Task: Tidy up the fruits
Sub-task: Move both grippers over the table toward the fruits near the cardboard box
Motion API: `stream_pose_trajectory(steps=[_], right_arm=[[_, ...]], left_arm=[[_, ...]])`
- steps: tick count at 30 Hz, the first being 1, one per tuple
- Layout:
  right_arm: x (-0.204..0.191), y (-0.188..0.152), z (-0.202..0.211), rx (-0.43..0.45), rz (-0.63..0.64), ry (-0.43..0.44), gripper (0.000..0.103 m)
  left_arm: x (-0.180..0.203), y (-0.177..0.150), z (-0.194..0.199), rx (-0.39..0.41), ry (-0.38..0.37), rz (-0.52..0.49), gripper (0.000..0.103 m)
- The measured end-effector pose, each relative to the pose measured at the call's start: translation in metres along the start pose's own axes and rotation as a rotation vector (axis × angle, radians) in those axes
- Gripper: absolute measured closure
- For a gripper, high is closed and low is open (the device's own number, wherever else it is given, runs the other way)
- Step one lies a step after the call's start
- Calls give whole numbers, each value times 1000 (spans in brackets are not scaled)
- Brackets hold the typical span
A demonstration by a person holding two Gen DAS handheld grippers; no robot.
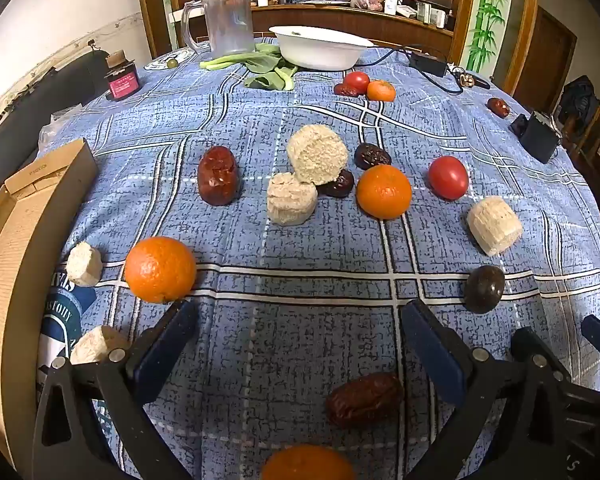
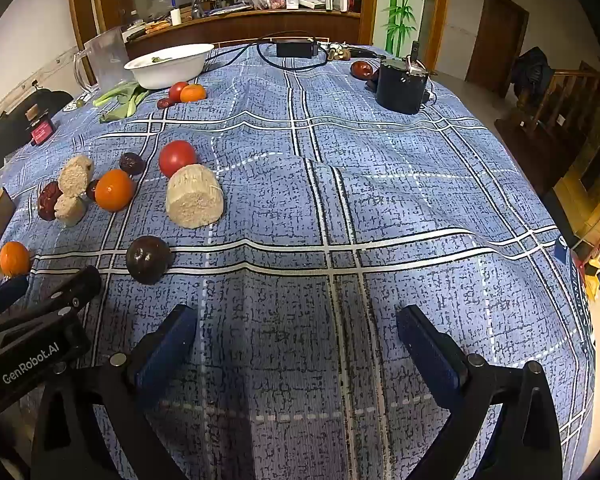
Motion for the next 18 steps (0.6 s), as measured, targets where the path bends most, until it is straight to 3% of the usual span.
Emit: stream_pose_trajectory(steps=[11, 13, 15, 18], right_arm=[[-3, -2, 2, -13, 14, 2, 1], [-4, -3, 3, -13, 15, -2, 1], [-5, -3, 4, -14, 15, -4, 1], [0, 2, -1, -43, 9, -13, 1]], left_arm=[[-5, 2, 0, -115, -54, -33, 0], [-10, -1, 3, -151, -62, -25, 4], [-16, -4, 10, -168, -67, -19, 16], [-34, -8, 34, -137, -55, 11, 18]])
Point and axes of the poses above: each gripper's, at about its wrist camera, not at the fingertips, and z roughly against the way its jaws point, x to its right, y to its top, the point moved 2 cm from there along -z, roughly the way its jaws point, and after that the axes turned 13 degrees about -z, right-handed, at the moved point
